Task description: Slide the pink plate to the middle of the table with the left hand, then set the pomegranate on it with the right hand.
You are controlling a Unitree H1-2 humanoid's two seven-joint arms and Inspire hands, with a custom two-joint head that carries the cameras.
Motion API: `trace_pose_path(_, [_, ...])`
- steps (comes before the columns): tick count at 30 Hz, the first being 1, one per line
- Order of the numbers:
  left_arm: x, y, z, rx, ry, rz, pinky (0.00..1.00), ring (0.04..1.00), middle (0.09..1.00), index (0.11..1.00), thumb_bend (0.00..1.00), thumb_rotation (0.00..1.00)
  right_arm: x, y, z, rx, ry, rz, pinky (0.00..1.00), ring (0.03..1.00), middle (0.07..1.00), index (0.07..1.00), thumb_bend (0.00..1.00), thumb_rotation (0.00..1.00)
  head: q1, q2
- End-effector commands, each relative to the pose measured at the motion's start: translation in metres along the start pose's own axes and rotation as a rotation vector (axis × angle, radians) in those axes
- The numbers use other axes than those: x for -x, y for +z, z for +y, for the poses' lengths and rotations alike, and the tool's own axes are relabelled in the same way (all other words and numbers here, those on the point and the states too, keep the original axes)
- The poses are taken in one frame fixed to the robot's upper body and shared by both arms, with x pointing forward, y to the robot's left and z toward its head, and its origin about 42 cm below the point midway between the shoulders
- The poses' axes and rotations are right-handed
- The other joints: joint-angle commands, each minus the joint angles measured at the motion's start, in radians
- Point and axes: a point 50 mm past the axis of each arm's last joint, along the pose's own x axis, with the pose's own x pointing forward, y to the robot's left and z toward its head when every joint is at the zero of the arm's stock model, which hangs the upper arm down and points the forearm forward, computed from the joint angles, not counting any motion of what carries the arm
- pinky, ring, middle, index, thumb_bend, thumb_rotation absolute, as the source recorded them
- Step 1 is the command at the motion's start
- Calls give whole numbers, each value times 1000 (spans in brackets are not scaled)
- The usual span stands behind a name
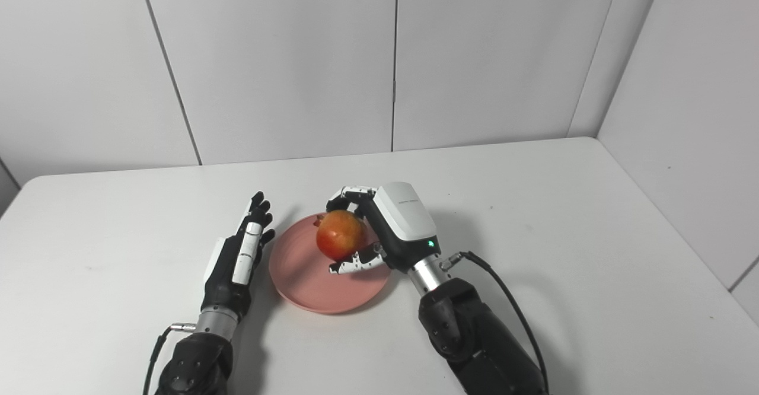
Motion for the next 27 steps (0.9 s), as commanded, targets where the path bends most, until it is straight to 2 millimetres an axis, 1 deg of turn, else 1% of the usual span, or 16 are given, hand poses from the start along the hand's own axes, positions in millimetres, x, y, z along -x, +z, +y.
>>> trace_pose_path(1, [-11,22,-6,-3,-18,-81,964,998,1000,1000,699,1000,-13,9,-14,-3,-34,-80,250,312,463,497,522,0,1,-1])
trace_pose_path(3, [-11,23,-7,-2,-18,-82,963,996,1000,1000,697,1000,-12,9,-13,-3,-25,-77,278,343,424,525,517,0,2,-1])
trace_pose_path(5, [-11,23,-8,5,-13,-84,965,997,1000,1000,697,1000,-11,9,-11,-1,-18,-75,301,368,424,529,517,0,2,-1])
trace_pose_path(7, [-11,22,-8,3,-9,-87,960,993,1000,999,698,1000,-11,9,-10,5,-12,-71,351,416,441,526,518,0,2,-1])
trace_pose_path(10, [-11,23,-9,1,-11,-86,962,994,1000,1000,698,1000,-10,8,-7,51,-3,-85,414,489,491,488,521,0,2,-1])
trace_pose_path(11, [-11,23,-9,0,-11,-84,964,996,1000,1000,696,1000,-10,8,-6,65,0,-84,457,560,494,487,522,0,2,-1])
trace_pose_path(12, [-11,23,-8,-3,-14,-85,967,998,1000,1000,697,1000,-10,8,-5,78,6,-81,507,643,637,488,517,61,3,-2])
trace_pose_path(13, [-11,23,-8,-5,-17,-87,968,999,1000,1000,697,1000,-9,9,-4,90,9,-78,516,657,667,488,516,74,3,-2])
trace_pose_path(14, [-11,23,-8,-6,-17,-89,968,999,1000,1000,700,1000,-9,9,-4,98,10,-76,543,699,738,488,515,101,3,-2])
trace_pose_path(17, [-12,23,-9,-2,-10,-90,961,994,1000,997,697,1000,-7,9,-2,103,21,-68,629,801,857,489,514,128,3,1])
trace_pose_path(20, [-12,23,-9,-7,-13,-91,963,996,1000,999,700,1000,-7,9,0,97,35,-62,656,814,865,489,513,129,4,2])
trace_pose_path(27, [-11,24,-8,-13,-15,-89,969,998,1000,1000,701,1000,-5,6,9,109,52,-47,677,813,852,489,515,128,5,6])
